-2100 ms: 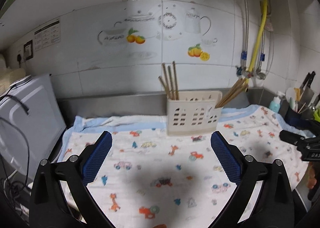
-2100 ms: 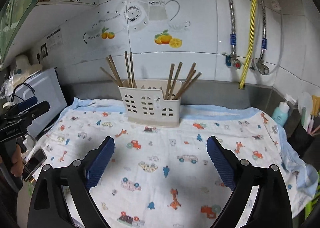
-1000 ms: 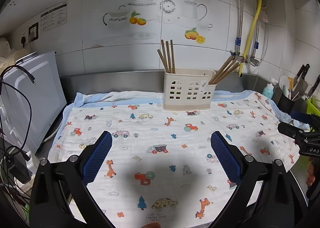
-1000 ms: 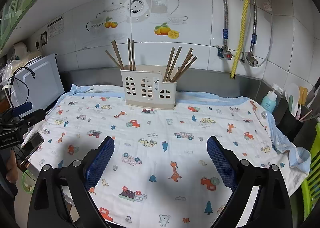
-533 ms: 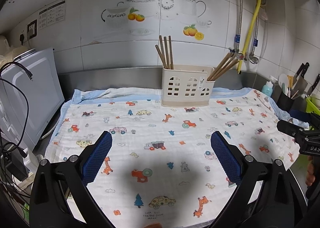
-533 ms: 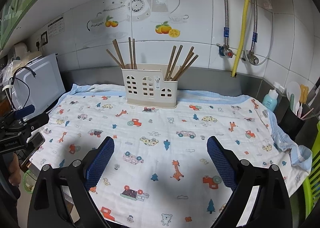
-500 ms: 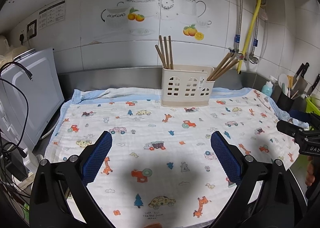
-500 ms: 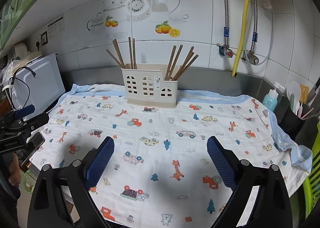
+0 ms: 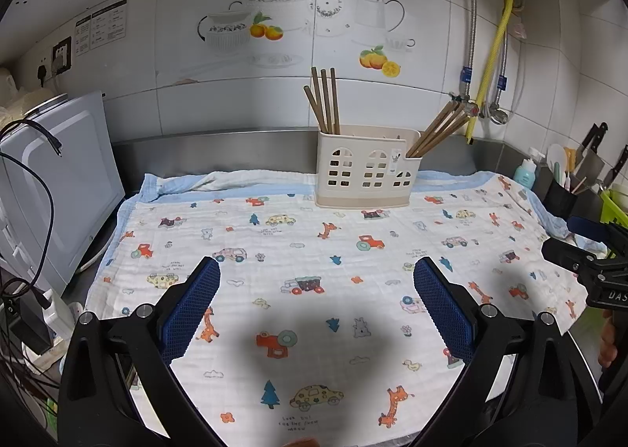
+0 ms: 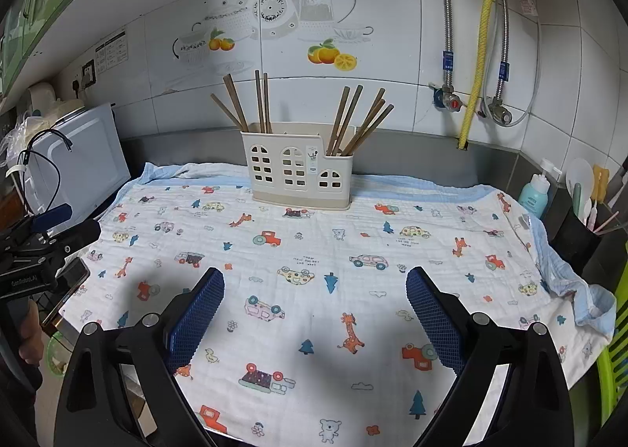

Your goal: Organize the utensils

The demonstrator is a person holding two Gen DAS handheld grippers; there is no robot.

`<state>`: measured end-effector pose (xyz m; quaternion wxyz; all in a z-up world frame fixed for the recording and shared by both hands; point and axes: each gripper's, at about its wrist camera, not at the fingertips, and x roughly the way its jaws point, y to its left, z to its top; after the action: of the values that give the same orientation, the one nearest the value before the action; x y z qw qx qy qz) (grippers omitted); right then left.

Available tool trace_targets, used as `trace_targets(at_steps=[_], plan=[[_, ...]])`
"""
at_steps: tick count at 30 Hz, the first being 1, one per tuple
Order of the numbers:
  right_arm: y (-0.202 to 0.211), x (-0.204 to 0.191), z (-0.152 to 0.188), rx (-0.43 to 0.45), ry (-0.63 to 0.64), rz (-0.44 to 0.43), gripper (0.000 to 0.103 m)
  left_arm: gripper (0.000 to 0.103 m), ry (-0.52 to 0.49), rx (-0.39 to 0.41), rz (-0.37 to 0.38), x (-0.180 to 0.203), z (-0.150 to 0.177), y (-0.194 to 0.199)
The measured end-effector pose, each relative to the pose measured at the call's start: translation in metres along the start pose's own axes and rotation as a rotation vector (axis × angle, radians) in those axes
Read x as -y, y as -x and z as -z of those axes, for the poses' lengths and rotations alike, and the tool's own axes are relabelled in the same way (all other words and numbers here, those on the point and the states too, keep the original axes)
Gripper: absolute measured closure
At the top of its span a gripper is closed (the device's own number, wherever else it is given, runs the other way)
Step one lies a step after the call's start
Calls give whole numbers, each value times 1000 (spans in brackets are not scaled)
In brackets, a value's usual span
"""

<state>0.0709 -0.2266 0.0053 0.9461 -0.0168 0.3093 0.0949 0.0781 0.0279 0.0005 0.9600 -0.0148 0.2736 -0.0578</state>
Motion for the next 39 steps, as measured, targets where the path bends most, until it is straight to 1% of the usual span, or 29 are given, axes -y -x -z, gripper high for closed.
trace_targets(at_steps=[39], plan=[[0, 0, -3, 5, 1, -5, 12, 5, -9, 2, 2, 3, -4, 1]])
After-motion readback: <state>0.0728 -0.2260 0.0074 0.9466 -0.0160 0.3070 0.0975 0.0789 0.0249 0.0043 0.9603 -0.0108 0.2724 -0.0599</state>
